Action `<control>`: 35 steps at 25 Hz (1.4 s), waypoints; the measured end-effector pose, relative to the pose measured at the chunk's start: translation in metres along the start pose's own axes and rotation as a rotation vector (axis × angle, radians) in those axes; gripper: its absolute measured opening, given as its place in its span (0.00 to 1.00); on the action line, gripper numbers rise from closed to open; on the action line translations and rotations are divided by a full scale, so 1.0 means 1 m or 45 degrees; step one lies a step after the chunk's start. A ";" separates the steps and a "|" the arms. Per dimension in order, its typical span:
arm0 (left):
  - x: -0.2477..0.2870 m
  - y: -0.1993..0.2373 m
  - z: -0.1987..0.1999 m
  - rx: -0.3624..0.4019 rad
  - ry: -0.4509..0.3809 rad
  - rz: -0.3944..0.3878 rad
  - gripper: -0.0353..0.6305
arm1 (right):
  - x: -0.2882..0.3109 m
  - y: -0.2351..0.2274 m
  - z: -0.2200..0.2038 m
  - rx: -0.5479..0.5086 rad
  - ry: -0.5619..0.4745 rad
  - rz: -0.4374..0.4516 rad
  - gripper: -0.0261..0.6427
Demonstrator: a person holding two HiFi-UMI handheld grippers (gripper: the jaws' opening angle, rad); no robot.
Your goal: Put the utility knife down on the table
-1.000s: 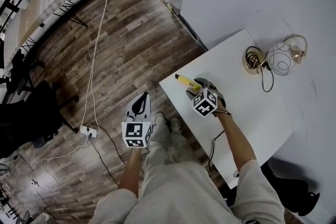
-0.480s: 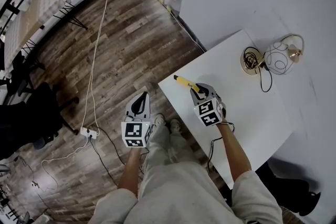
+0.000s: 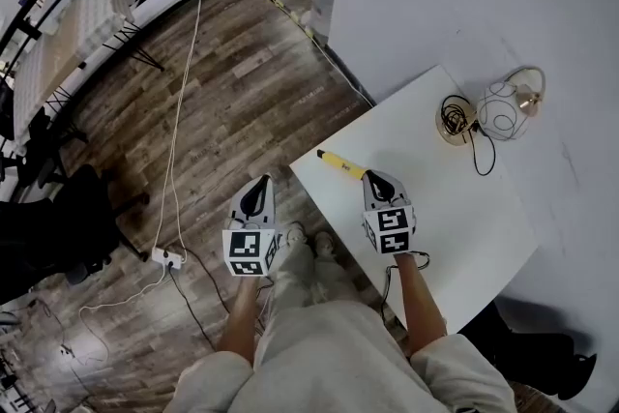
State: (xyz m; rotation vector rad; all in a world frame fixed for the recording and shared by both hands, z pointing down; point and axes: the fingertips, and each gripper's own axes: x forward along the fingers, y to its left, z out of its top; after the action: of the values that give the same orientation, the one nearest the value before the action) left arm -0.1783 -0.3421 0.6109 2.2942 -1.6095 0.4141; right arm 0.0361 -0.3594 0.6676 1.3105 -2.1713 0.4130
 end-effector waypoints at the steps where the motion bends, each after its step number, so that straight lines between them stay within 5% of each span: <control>1: -0.001 -0.001 0.003 0.003 -0.006 0.001 0.06 | -0.005 -0.002 0.005 0.012 -0.027 -0.014 0.04; 12: -0.010 -0.007 0.053 0.063 -0.111 0.010 0.06 | -0.049 -0.018 0.072 -0.042 -0.277 -0.119 0.04; 35: -0.029 -0.027 0.134 0.163 -0.311 -0.034 0.06 | -0.102 -0.032 0.137 -0.025 -0.472 -0.221 0.04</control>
State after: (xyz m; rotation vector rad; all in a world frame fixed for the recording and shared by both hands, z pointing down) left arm -0.1548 -0.3632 0.4743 2.5436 -1.7061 0.2442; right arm 0.0592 -0.3740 0.4961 1.6552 -2.3189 0.0822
